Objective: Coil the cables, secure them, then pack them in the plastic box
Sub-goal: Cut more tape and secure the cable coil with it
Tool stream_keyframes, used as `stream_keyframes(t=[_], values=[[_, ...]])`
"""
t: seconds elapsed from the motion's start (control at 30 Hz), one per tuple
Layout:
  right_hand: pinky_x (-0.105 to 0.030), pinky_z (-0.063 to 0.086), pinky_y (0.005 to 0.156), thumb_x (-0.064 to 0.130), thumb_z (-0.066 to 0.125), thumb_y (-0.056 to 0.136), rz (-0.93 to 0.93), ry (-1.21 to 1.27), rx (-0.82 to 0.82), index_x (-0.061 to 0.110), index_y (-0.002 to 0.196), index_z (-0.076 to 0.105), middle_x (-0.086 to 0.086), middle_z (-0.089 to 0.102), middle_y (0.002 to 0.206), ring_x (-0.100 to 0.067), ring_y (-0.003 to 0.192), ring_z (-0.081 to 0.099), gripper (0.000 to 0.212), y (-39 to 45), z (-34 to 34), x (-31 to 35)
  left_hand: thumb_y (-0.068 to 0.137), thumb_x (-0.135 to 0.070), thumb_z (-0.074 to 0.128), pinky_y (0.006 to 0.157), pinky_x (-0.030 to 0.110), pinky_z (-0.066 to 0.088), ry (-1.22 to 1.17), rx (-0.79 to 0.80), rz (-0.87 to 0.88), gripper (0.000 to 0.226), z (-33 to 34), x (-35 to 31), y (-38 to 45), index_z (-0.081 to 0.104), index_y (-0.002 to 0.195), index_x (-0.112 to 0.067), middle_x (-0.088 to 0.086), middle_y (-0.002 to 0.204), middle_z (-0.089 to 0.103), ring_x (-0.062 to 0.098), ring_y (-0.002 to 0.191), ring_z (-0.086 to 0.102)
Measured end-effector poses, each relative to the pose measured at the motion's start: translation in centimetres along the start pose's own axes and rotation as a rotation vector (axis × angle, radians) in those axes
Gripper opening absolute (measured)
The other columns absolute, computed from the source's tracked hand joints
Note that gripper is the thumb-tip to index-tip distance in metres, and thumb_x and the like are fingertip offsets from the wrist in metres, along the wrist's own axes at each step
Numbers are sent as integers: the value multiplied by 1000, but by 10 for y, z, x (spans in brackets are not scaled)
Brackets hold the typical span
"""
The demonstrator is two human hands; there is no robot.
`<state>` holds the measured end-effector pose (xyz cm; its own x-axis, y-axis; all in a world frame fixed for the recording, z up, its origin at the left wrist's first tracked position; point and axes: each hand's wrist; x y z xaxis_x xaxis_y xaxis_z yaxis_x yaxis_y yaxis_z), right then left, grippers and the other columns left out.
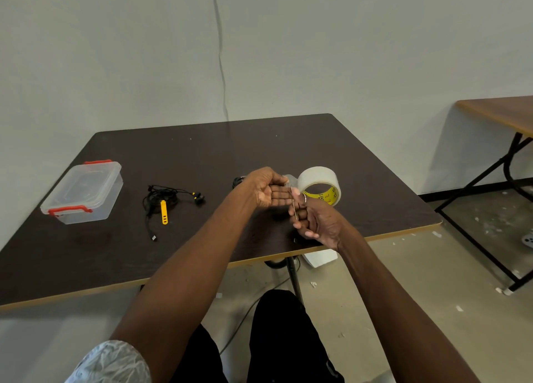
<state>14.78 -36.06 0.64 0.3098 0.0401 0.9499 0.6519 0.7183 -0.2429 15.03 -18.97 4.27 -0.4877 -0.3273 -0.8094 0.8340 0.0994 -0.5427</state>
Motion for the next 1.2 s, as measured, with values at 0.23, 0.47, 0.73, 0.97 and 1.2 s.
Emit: stream_keyframes(t=[0.23, 0.47, 0.73, 0.97, 1.2], values=[[-18, 22, 34, 50, 55, 93, -28, -15, -66, 7, 82, 55, -7, 53, 61, -10, 35, 36, 44, 2, 1, -2, 93, -5, 51, 79, 41, 54, -9, -9, -5, 11, 1, 0, -1, 59, 88, 0, 20, 91, 68, 29, 79, 67], [-18, 24, 36, 43, 58, 94, -66, -16, -129, 4, 85, 57, -10, 53, 63, -10, 36, 36, 40, 4, 1, -2, 93, -5, 51, 59, 40, 59, -10, -8, -8, 12, 0, 1, 0, 60, 89, 1, 20, 77, 71, 29, 66, 71], [-19, 24, 36, 37, 58, 95, -71, 17, -120, 3, 85, 57, -12, 51, 64, -11, 36, 35, 36, 4, 1, -2, 93, -5, 51, 62, 42, 58, -7, -17, 0, 11, 0, 1, -2, 59, 87, -1, 18, 70, 71, 28, 67, 70], [-19, 25, 36, 35, 54, 98, -56, 14, -104, 3, 86, 57, -11, 52, 64, -10, 36, 36, 34, 4, 1, 1, 92, -5, 52, 59, 40, 60, -6, -32, 6, 9, 1, 1, -3, 60, 92, -1, 19, 80, 71, 28, 64, 72], [-20, 24, 37, 27, 65, 92, -145, 59, -150, 7, 79, 64, -7, 50, 59, -10, 38, 33, 24, 0, 4, -3, 93, -5, 50, 86, 43, 52, 7, -25, 3, 12, 2, -1, -3, 60, 89, 1, 19, 92, 68, 29, 84, 67]])
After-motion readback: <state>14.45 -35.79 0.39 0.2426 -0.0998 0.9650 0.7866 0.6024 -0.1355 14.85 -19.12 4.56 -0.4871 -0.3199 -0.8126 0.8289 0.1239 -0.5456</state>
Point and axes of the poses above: each hand's wrist, its own y-axis towards the middle knuckle, its own z-axis out of the palm, x = y × z
